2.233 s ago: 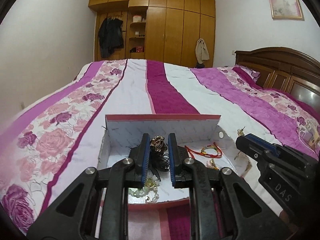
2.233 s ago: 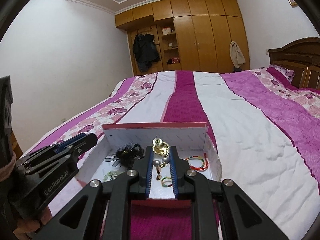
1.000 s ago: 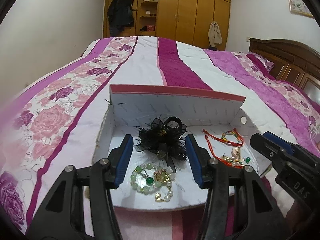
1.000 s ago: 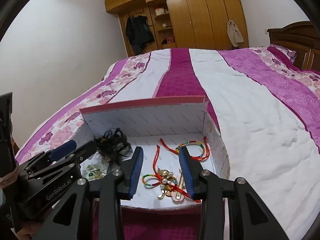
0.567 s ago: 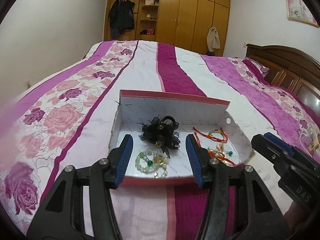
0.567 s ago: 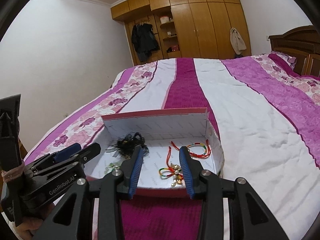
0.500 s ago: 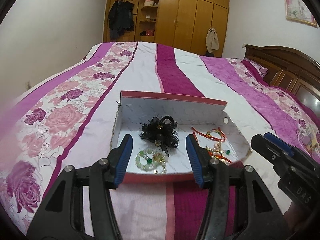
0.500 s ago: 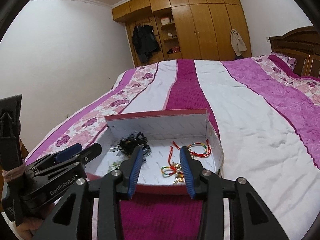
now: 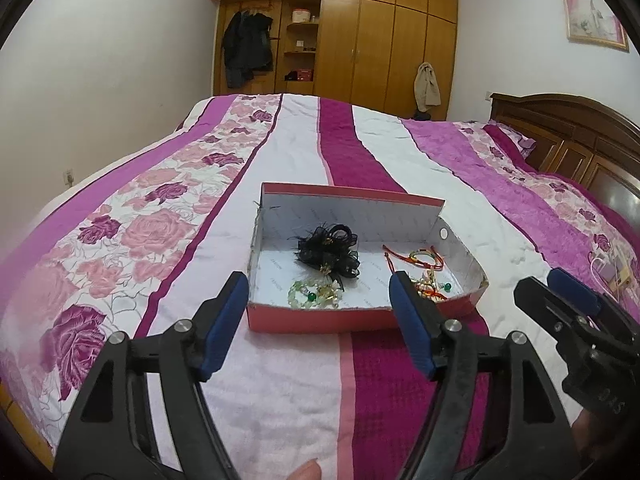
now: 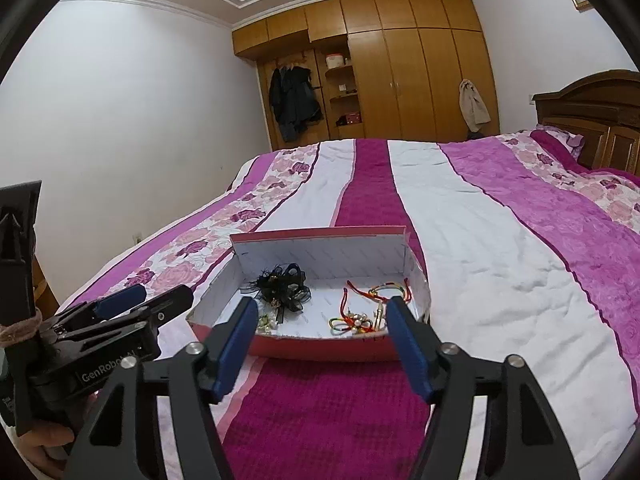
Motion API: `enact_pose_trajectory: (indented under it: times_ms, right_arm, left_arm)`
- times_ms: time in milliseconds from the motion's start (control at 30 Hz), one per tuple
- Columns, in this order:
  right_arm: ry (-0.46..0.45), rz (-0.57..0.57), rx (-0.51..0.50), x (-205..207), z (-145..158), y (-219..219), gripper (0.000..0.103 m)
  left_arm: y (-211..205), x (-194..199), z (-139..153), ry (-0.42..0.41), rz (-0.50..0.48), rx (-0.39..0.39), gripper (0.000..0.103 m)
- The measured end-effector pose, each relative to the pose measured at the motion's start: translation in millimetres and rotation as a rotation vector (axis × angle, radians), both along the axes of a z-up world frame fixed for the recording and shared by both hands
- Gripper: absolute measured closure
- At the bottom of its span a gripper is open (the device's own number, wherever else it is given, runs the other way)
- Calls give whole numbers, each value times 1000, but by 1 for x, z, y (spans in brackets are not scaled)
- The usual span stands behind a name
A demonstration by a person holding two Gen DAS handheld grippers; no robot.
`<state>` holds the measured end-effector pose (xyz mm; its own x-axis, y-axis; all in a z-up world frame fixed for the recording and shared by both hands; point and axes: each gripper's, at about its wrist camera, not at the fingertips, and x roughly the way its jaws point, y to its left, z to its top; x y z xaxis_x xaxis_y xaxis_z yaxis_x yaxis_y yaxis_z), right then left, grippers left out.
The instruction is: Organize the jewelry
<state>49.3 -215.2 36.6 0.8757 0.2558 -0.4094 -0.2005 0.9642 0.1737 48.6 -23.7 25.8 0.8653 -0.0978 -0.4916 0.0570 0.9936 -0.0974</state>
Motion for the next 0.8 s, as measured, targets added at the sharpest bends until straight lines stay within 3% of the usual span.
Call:
enact_pose_trajectory:
  times_ms: [800]
  right_arm:
    - [15,-38,2,-17,-9,-14,29]
  left_arm:
    - [-12,-9,-5,6,-7,21,34]
